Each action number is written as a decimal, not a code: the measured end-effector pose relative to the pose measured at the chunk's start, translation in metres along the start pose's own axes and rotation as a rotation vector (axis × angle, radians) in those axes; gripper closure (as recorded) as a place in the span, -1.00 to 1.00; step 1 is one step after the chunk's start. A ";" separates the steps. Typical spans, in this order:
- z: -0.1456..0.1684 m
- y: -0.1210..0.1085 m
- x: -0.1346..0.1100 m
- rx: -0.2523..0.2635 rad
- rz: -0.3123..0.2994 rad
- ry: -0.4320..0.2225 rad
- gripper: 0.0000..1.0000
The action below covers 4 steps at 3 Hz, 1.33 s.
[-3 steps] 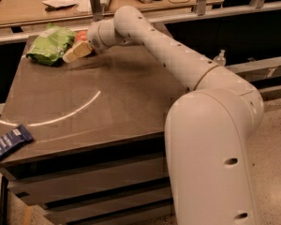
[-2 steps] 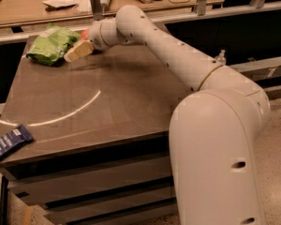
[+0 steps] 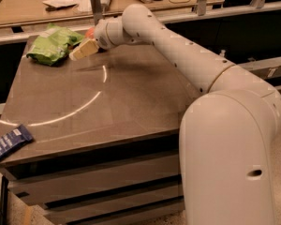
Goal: Move apple near green rice chip bag
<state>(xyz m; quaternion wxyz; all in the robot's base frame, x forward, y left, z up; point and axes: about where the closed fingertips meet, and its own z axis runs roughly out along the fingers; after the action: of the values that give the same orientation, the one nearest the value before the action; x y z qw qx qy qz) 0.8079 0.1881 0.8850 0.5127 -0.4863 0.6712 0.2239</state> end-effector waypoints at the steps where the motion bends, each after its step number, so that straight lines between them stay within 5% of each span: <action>1: -0.007 -0.004 0.002 0.011 0.002 0.006 -1.00; 4: -0.086 -0.043 0.024 0.137 0.041 0.005 -1.00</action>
Offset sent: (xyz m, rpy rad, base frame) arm 0.0016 -0.0574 0.0185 -0.0014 -0.0265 -0.0859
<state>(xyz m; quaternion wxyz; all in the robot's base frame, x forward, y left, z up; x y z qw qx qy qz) 0.8052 0.0903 0.9038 0.5384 -0.4367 0.6960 0.1870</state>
